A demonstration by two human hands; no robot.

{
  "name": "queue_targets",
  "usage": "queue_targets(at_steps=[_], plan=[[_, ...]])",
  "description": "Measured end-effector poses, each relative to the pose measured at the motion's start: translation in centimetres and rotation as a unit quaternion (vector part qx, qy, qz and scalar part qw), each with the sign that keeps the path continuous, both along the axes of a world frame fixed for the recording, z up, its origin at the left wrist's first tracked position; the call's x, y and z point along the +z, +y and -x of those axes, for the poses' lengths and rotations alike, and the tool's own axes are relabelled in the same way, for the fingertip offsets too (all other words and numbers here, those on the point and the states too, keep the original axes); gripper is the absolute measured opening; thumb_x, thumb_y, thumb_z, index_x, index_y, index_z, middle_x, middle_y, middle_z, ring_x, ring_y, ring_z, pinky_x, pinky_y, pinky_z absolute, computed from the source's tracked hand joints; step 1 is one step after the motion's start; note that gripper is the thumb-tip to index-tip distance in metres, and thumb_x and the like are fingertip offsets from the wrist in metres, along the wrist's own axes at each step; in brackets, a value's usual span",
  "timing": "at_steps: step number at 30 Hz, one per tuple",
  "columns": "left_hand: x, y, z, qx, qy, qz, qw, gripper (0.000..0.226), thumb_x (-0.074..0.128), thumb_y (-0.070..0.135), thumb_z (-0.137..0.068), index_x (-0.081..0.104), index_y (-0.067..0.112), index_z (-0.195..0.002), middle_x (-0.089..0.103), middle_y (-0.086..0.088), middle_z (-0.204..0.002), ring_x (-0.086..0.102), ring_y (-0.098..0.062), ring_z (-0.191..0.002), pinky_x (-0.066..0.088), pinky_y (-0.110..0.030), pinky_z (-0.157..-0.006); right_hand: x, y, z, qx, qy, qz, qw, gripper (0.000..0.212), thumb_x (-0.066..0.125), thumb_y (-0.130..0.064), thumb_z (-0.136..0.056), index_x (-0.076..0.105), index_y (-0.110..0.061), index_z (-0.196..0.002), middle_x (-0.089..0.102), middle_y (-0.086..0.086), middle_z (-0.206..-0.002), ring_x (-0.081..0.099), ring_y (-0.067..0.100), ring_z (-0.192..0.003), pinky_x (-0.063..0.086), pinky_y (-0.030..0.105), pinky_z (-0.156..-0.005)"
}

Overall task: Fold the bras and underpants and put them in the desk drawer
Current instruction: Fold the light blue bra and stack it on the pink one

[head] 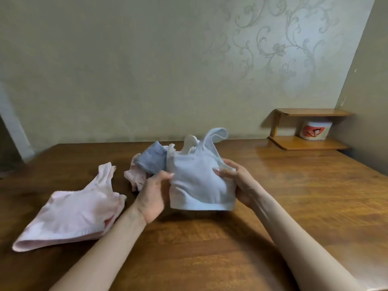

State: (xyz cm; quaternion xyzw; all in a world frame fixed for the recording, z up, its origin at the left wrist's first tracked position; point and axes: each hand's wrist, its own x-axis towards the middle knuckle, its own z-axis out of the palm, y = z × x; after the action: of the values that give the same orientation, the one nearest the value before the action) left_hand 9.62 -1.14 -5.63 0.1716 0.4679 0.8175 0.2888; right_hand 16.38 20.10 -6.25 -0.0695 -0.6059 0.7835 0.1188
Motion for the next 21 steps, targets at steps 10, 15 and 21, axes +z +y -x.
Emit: queue_targets(at_steps=[10,15,21], plan=[[-1.6,1.0,-0.2,-0.004,0.039,0.069,0.997,0.032,0.063,0.004,-0.067,0.066,0.01,-0.099,0.073,-0.005,-0.093,0.065,-0.019,-0.094,0.049,-0.029,-0.082,-0.9,-0.5,-0.6,-0.012,-0.105,0.1,0.989,0.06,0.067,-0.052,-0.068,0.068,-0.012,-0.112,0.071,0.008,-0.112,0.066,0.025,-0.105,0.052,0.038,-0.09],[-0.6,0.5,-0.6,-0.049,0.082,0.096,0.991,0.019,0.07,0.024,-0.064,0.078,0.025,-0.081,0.075,0.008,-0.091,0.069,-0.007,-0.088,0.048,-0.023,-0.077,-0.9,-1.0,-0.6,-0.085,-0.057,0.016,0.995,0.061,0.064,-0.05,-0.077,0.064,-0.001,-0.114,0.069,0.017,-0.112,0.066,0.032,-0.101,0.051,0.042,-0.092],[-0.2,0.2,-0.7,0.025,0.1,-0.004,0.995,0.022,0.062,0.009,-0.07,0.078,0.023,-0.073,0.075,0.004,-0.083,0.069,-0.009,-0.083,0.055,-0.018,-0.065,0.1,-1.3,-1.7,0.093,-0.068,-0.049,0.992,0.089,0.088,-0.055,-0.04,0.065,-0.007,-0.112,0.071,0.009,-0.106,0.069,0.022,-0.093,0.056,0.03,-0.074]])
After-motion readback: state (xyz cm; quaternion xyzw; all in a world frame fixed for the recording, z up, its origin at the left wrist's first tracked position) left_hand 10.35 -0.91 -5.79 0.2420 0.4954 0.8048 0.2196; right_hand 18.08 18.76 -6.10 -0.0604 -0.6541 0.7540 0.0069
